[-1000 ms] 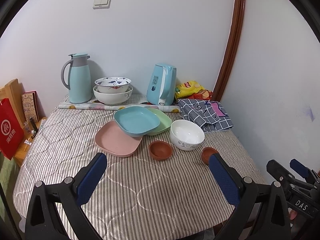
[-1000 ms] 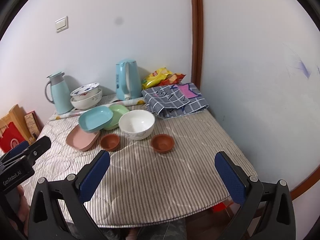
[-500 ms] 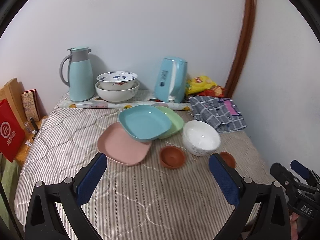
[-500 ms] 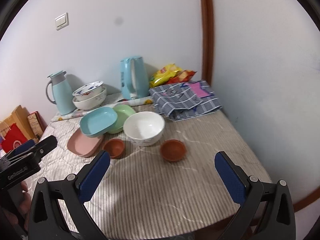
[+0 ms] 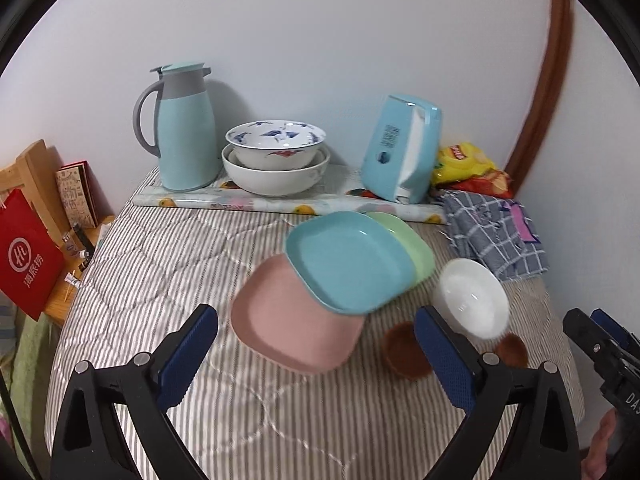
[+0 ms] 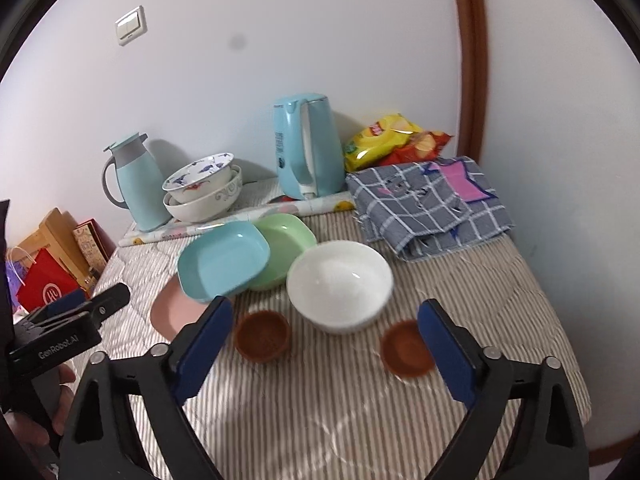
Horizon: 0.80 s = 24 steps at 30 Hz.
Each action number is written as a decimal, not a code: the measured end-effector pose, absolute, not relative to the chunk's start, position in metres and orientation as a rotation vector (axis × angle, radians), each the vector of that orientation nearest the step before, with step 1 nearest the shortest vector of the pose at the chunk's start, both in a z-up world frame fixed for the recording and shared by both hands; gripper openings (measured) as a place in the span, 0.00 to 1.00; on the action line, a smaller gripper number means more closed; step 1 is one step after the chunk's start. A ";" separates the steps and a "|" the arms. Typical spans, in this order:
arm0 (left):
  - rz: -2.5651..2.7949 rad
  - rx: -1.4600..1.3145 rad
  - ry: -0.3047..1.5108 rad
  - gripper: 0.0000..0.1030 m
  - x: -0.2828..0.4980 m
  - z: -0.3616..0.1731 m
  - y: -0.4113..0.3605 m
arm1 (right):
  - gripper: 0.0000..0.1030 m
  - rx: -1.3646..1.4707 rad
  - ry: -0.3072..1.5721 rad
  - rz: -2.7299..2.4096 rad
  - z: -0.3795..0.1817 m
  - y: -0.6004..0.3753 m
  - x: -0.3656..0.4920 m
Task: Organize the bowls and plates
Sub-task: 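Move the right tool to the teal plate and grasp its rim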
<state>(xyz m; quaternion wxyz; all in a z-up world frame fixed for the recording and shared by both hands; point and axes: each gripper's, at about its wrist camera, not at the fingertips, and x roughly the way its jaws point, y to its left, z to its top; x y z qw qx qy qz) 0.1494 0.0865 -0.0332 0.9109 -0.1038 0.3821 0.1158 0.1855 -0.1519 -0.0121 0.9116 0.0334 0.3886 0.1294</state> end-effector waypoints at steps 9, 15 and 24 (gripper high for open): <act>0.278 -0.247 0.801 0.91 0.194 -0.055 0.122 | 0.74 -0.012 0.828 0.315 -0.026 -0.106 0.239; 0.271 -0.240 0.845 0.82 0.228 -0.075 0.134 | 0.61 -0.037 0.883 0.340 -0.051 -0.081 0.276; 0.235 -0.206 0.890 0.61 0.274 -0.100 0.142 | 0.49 -0.065 0.975 0.365 -0.087 -0.052 0.325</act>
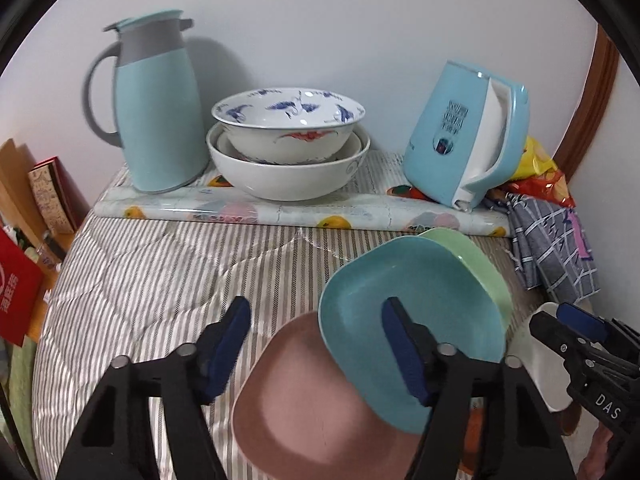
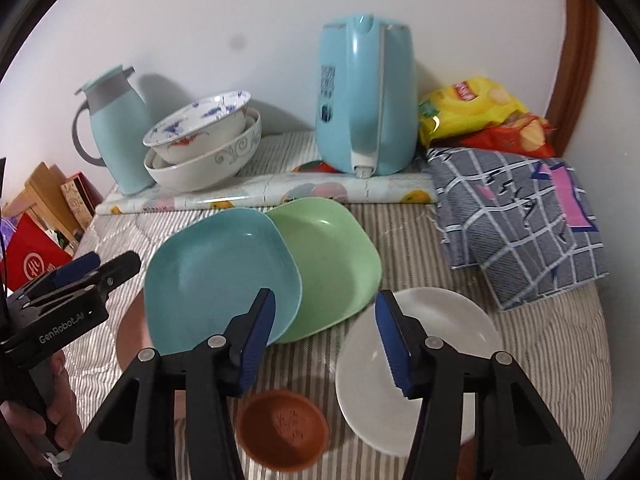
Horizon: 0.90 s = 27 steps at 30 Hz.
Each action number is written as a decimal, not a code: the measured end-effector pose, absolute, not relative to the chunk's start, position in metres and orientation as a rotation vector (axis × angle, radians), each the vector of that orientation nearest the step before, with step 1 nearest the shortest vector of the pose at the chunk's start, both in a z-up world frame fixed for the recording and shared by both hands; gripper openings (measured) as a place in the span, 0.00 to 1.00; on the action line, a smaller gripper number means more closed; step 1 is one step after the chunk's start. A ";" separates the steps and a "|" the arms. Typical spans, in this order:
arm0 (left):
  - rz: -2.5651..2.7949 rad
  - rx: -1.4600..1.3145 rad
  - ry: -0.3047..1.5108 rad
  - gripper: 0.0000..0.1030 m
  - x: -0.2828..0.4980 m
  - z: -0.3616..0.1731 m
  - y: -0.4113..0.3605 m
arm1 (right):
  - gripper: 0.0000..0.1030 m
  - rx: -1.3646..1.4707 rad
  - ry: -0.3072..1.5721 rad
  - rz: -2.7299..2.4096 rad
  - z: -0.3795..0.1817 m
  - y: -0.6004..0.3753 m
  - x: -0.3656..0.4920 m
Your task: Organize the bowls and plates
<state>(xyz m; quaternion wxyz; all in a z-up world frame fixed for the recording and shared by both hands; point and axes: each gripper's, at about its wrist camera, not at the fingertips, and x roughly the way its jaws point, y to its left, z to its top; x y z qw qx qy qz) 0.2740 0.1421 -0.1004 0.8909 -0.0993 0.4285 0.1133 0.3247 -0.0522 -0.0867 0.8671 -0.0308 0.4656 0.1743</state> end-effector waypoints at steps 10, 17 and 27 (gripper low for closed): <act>0.192 -0.182 0.937 0.60 0.310 -0.126 0.146 | 0.40 -0.107 1.046 0.402 -0.112 -0.027 0.349; 0.155 -0.220 0.958 0.42 0.319 -0.140 0.150 | 0.33 -0.131 1.096 0.380 -0.128 -0.021 0.361; 0.093 -0.258 0.949 0.12 0.311 -0.144 0.151 | 0.07 -0.189 1.078 0.370 -0.136 -0.007 0.363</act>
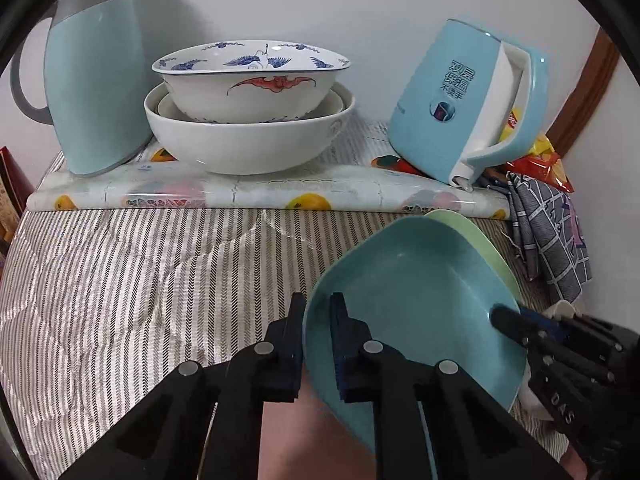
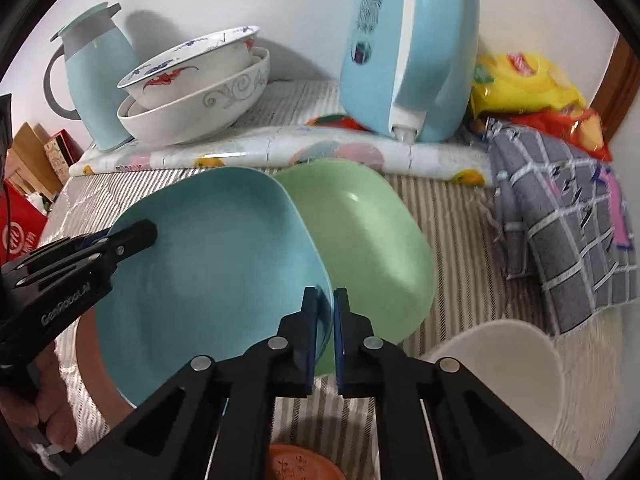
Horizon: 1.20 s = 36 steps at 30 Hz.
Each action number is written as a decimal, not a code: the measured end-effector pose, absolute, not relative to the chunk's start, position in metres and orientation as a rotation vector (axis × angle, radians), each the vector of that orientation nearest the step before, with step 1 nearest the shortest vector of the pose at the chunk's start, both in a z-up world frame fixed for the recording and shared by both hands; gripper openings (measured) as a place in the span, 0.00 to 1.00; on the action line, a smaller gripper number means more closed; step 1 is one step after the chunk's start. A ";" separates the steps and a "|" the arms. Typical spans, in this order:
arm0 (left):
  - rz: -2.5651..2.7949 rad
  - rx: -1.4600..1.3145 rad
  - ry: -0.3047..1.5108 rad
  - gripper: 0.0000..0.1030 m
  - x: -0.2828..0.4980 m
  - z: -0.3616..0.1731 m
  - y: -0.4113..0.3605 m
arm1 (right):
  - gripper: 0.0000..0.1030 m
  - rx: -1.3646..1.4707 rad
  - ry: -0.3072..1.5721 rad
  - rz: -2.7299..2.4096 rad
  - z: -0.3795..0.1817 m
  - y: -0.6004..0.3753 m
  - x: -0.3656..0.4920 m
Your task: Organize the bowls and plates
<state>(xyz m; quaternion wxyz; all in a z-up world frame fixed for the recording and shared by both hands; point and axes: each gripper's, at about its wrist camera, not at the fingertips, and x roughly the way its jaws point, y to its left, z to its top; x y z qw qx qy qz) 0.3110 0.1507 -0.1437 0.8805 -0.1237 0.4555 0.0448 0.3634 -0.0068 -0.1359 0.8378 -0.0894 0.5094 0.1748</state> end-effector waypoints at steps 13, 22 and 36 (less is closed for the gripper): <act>0.153 -0.290 0.924 0.12 0.269 -0.126 0.168 | 0.07 -0.232 1.001 0.424 -0.115 0.014 0.344; 0.193 -0.304 0.918 0.12 0.239 -0.120 0.176 | 0.07 -0.248 0.979 0.473 -0.107 0.024 0.318; 0.239 -0.320 0.947 0.12 0.211 -0.139 0.178 | 0.07 -0.299 0.992 0.531 -0.123 0.034 0.292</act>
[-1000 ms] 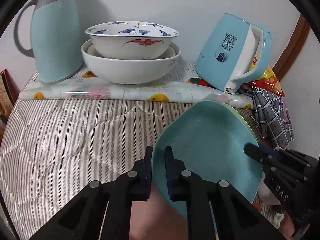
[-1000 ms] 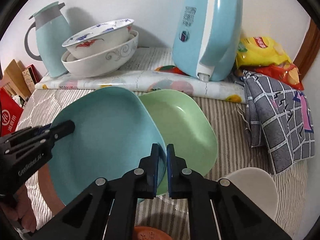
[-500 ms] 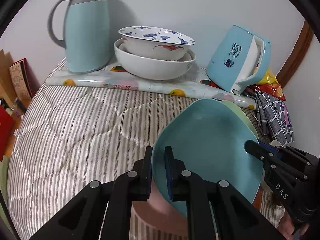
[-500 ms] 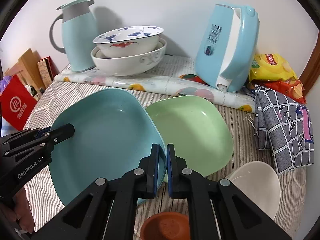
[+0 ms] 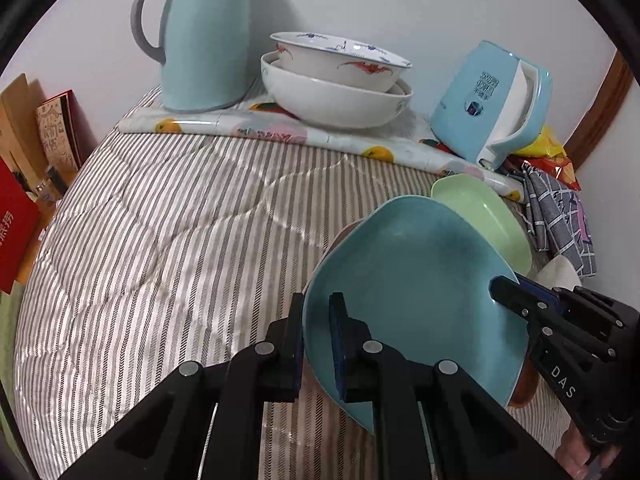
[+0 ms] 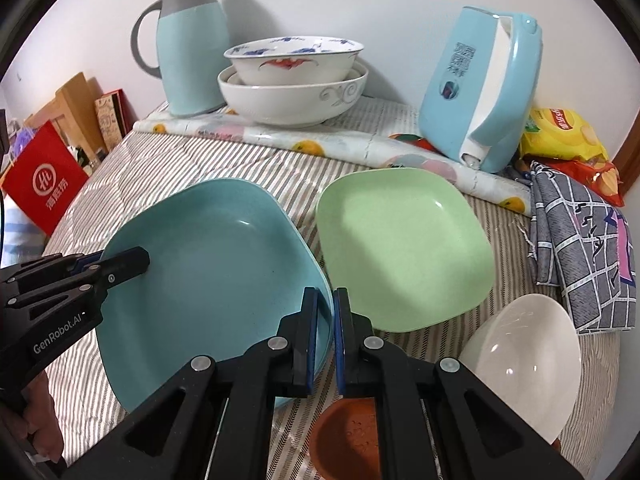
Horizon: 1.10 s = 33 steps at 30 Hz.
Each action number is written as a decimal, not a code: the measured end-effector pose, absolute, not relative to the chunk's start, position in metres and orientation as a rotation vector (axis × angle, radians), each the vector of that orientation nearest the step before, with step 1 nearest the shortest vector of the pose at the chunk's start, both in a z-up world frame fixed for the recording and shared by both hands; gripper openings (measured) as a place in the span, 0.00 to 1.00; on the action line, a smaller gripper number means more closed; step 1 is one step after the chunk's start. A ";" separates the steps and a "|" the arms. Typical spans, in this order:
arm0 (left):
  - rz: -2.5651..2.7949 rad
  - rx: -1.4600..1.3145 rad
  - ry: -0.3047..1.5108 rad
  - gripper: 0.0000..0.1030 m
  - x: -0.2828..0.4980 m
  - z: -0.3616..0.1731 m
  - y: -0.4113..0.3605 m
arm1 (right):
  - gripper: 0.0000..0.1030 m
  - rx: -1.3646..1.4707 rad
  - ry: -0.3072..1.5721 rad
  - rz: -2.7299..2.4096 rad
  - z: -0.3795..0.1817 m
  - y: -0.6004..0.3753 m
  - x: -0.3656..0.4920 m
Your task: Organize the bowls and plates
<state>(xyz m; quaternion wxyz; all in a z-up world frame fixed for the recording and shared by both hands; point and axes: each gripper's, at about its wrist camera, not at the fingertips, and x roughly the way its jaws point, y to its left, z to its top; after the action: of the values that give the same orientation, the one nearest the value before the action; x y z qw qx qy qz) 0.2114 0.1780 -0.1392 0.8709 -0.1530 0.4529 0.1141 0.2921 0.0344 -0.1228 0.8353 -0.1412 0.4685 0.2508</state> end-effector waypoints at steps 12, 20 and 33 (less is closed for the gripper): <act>0.263 -0.234 0.976 0.12 0.215 -0.147 0.174 | 0.09 -0.380 0.984 0.534 -0.143 0.047 0.295; 0.229 -0.251 1.014 0.17 0.215 -0.153 0.176 | 0.10 -0.406 0.963 0.530 -0.142 0.051 0.303; 0.276 -0.273 1.013 0.40 0.194 -0.141 0.172 | 0.36 -0.341 0.974 0.521 -0.126 0.020 0.279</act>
<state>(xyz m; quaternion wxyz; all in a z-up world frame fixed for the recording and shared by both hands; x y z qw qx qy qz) 0.1943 0.1719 -0.1410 0.8565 -0.1300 0.4820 0.1312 0.2795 0.0202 -0.1256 0.8375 -0.1613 0.4603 0.2463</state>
